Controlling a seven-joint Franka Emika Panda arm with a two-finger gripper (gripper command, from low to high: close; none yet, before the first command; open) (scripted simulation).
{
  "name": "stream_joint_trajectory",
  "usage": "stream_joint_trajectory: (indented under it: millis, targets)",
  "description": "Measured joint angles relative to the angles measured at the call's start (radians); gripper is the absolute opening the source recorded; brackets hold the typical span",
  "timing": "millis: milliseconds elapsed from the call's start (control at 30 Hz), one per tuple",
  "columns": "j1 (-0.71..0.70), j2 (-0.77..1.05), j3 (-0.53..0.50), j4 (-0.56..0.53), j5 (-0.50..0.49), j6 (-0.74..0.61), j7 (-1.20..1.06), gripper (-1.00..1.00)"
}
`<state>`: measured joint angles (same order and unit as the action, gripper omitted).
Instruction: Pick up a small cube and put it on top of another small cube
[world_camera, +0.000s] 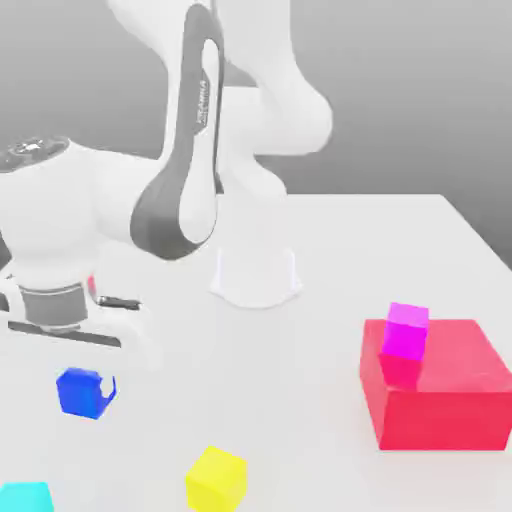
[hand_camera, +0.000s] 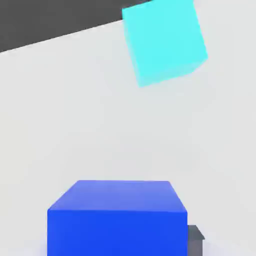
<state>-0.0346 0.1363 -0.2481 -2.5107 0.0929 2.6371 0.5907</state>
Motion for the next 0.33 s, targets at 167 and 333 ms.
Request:
stream_joint_trajectory:
  millis: [167,333]
  targets:
    - [0.103,0.063,0.083,0.034,-0.018,0.035,0.106,-1.00]
    - [0.101,0.132,0.099,0.039,0.008,0.098,0.091,1.00]
